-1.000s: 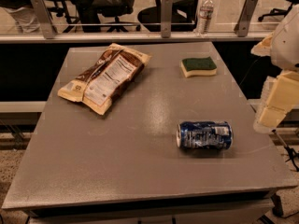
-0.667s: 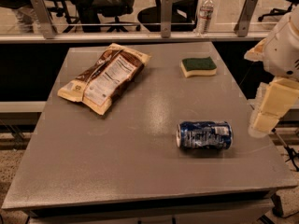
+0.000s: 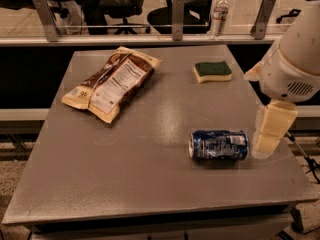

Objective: Move pepsi can near brown chip bag

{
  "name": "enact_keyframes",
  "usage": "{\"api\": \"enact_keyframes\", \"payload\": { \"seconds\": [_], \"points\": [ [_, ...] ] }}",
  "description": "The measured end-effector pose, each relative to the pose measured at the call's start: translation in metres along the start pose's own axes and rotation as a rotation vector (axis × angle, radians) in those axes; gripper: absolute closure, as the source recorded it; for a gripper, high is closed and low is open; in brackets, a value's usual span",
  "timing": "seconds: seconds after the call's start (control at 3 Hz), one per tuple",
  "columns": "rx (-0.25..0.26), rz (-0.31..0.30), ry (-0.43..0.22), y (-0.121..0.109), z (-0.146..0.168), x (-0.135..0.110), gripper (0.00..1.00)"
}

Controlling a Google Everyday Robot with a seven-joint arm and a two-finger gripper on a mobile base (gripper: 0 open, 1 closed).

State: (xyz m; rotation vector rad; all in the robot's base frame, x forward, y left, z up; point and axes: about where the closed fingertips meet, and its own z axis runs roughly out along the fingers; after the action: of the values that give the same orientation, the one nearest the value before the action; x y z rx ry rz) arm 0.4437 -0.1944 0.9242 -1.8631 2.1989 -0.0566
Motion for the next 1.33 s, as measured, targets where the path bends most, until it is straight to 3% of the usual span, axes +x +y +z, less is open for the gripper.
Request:
{"api": "enact_keyframes", "payload": {
  "seconds": [0.33, 1.33],
  "points": [
    [-0.034, -0.038, 0.043, 0.005, 0.033, -0.007, 0.00],
    [-0.087, -0.085, 0.112, 0.018, 0.071, -0.011, 0.00]
  ]
}}
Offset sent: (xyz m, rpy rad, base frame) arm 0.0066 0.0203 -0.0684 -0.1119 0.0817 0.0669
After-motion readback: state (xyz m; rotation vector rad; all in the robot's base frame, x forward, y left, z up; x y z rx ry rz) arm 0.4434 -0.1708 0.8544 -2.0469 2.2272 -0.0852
